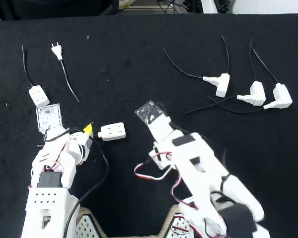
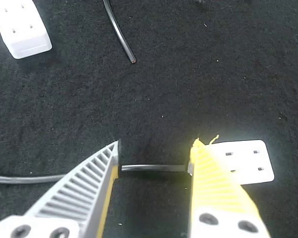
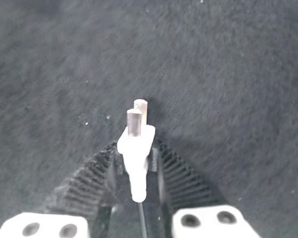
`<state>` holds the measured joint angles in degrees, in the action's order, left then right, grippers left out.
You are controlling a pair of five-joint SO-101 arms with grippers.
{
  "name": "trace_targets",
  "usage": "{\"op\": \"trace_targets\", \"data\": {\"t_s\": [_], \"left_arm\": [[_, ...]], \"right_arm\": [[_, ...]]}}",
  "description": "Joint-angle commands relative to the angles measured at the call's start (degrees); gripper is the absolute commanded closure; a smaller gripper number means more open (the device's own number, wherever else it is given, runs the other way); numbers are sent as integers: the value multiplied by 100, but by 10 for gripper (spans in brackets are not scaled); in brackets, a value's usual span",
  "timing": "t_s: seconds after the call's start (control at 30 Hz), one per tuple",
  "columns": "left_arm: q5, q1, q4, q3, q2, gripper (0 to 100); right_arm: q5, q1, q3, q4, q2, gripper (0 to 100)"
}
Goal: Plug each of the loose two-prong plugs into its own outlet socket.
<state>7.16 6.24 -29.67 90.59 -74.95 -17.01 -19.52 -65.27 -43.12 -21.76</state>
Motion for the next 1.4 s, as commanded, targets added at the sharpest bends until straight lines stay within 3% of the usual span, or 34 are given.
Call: {"op": "trace_targets", "data": {"t_s": [0.0, 0.13, 0.3, 0.43, 0.6, 0.83, 1.03, 1.17, 1.37], "left_arm": [[-35, 66, 26, -75, 9, 766], [-35, 48, 26, -75, 9, 766], [-35, 40, 26, -75, 9, 766], [-35, 75, 26, -84, 9, 766], [-35, 84, 53, -84, 9, 766], [9, 84, 62, -127, 0, 766], [44, 22, 404, -31, 0, 763], [536, 22, 422, -31, 0, 761], [571, -453, 404, 13, 0, 761]], "right_arm": [[62, 62, 453, -53, 268, 925], [18, 62, 453, -53, 127, 992], [18, 18, 734, -826, -593, 988], [53, -519, 813, -1134, -1455, 988], [79, -1521, 400, 132, -1851, 988], [1574, -2224, -400, 1714, -1859, 987], [1512, -2760, -1077, 2743, -1859, 987], [1530, -2980, -1367, 3385, -1859, 987], [1547, -3033, -1464, 3578, -1859, 987]]}}
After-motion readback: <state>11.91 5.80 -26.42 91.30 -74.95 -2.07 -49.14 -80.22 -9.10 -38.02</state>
